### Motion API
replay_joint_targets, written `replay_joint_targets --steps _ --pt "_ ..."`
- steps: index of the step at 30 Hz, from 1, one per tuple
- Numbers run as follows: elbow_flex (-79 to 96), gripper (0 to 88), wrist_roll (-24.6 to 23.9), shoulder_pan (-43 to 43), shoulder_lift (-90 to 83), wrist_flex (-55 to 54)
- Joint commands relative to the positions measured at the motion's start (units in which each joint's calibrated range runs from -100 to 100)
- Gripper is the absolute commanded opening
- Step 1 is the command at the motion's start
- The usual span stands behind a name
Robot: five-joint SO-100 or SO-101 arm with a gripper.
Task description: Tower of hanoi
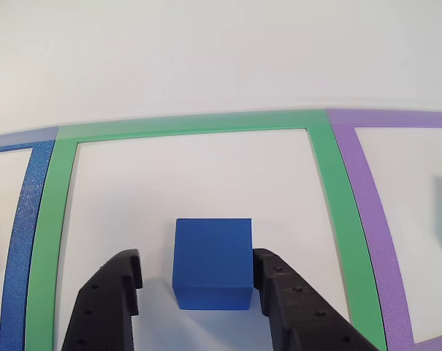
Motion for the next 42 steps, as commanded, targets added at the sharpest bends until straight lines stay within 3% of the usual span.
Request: replay_joint_targets --steps 1,7,11,17,21,27,33,37,42 --pt "-0.6 20.3 1.0 -0.1 -0.9 -1.4" --pt "0.4 21.1 1.0 -0.2 -11.4 5.8" --pt "-1.5 19.7 1.0 0.5 -25.9 23.3" --pt "-18.4 12.5 1.0 3.0 -46.8 71.2" --pt "-38.4 1.8 1.0 4.1 -50.1 101.6" --pt "-66.7 0.0 1.0 5.6 -46.4 130.6" --pt "-88.3 0.0 1.0 8.4 -41.8 147.4" --pt "-89.6 0.0 -2.1 10.8 -41.9 147.4" --pt "-89.7 1.2 -1.8 15.8 -42.0 147.4"
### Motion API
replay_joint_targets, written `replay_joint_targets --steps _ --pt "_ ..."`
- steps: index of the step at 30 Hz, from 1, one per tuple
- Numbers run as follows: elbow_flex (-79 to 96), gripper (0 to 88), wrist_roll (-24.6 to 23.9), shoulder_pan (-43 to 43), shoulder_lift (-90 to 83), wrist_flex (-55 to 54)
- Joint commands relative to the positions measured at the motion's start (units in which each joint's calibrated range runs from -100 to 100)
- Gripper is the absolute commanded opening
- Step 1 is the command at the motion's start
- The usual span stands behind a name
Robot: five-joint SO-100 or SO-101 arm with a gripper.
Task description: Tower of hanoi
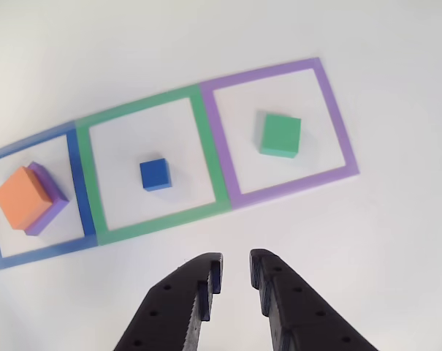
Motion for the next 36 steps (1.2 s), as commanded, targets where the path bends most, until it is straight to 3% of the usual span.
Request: replay_joint_targets --steps 1,6,13,24,27,30,36 --pt "-2.2 2.3 -0.2 4.7 -0.2 1.3" --pt "2.0 6.3 2.3 10.3 -0.6 0.6" --pt "22.2 24.7 2.3 18.3 -5.6 -12.7" --pt "60.3 25.5 2.3 18.4 -11.5 -54.6" --pt "68.4 27.4 2.3 18.1 -10.2 -66.6" --pt "78.6 35.7 2.3 19.3 -7.8 -83.7" --pt "86.9 34.9 2.3 19.5 3.2 -108.2"
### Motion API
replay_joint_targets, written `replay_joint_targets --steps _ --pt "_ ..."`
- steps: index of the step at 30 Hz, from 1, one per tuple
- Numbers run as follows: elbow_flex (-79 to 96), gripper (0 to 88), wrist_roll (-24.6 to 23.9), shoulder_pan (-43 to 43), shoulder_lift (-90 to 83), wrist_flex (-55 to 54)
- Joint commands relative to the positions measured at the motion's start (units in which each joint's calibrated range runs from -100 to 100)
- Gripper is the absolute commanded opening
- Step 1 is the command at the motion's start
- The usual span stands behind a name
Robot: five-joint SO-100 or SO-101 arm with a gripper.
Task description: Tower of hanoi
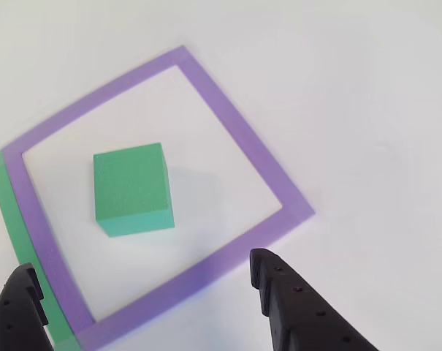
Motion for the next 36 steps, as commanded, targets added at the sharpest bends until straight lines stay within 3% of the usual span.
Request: replay_joint_targets --steps 1,19,36 --pt "2.0 34.5 0.8 -0.1 7.1 -18.2" --pt "-1.3 35.3 0.8 -1.5 41.7 -56.1" --pt "-10.2 29.0 0.8 -4.7 53.5 -60.3"
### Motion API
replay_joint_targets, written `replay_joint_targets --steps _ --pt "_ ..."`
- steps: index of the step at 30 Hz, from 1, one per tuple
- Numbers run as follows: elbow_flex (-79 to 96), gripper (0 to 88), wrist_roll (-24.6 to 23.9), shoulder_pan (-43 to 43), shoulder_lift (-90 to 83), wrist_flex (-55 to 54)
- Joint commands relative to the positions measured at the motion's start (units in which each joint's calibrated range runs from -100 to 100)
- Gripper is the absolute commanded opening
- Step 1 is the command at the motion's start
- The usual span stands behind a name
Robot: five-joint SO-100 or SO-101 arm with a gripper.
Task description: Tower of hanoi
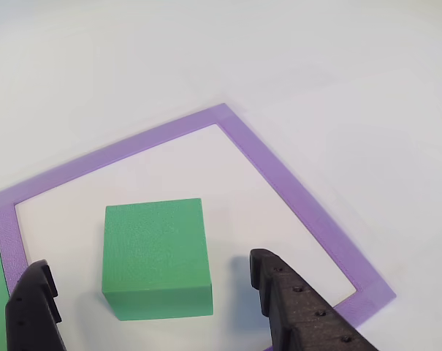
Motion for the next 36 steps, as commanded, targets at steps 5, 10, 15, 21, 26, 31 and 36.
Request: replay_joint_targets --steps 5,10,15,21,26,31,36 --pt "-4.2 25.7 0.8 -2.2 1.7 -1.4" --pt "-4.3 19.4 0.8 -2.7 2.1 -1.0" --pt "-4.5 14.3 0.8 -3.3 2.5 -1.0" --pt "-5.0 10.0 0.8 -3.7 3.2 -0.9" --pt "-5.1 7.2 0.8 -3.9 3.1 -0.7" --pt "-5.0 6.6 0.8 -4.1 -0.8 3.6" --pt "-4.8 6.7 0.8 -5.0 -11.6 15.5"
